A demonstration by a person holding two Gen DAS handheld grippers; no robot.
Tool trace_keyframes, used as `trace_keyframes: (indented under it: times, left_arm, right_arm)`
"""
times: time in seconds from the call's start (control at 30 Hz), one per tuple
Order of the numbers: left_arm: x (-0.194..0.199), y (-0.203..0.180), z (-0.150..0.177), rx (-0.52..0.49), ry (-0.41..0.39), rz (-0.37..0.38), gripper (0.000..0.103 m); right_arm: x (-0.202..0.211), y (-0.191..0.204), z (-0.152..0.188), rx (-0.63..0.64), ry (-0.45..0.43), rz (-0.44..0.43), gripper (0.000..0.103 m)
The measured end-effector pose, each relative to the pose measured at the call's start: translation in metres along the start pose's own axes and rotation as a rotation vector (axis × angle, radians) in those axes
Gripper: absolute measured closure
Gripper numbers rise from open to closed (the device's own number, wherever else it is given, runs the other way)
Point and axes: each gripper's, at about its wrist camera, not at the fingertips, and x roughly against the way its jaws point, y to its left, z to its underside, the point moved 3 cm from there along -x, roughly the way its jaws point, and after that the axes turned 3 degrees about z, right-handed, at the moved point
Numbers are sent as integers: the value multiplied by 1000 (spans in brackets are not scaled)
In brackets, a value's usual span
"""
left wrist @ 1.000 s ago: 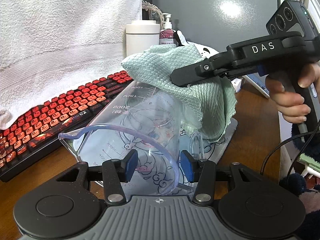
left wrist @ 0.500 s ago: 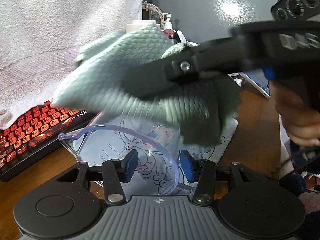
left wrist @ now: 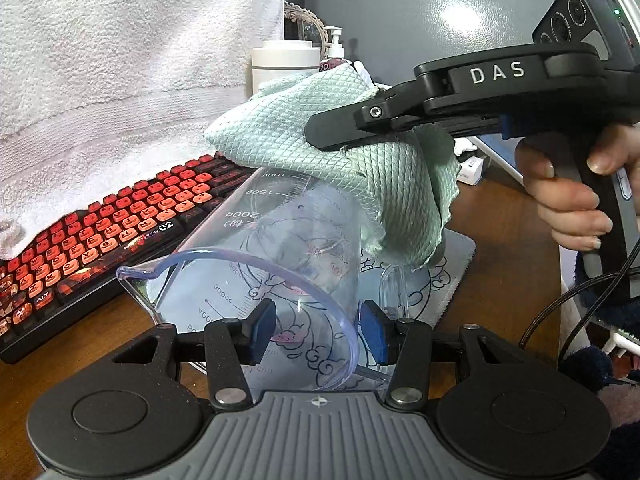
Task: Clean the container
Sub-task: 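Wipe the cloth down the jug's outer wall with the right tool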
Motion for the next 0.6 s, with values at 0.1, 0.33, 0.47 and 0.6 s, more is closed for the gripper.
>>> trace_keyframes:
  times: [0.1, 0.33, 0.47, 0.6]
  left_arm:
    - [-1, 3, 0, 1, 0, 1, 56]
    - [-3, 7, 0, 1, 0, 1, 56]
    - [-8, 8, -1, -1, 1, -1, 56]
    - [-8, 9, -2, -3, 1, -2, 56]
  right_arm:
    - [-1, 4, 4, 2, 0, -18, 82]
    - [0, 44, 18, 76, 1, -113, 81]
    - [6, 63, 28, 125, -6, -163, 81]
    - [11, 66, 35, 150, -26, -168, 82]
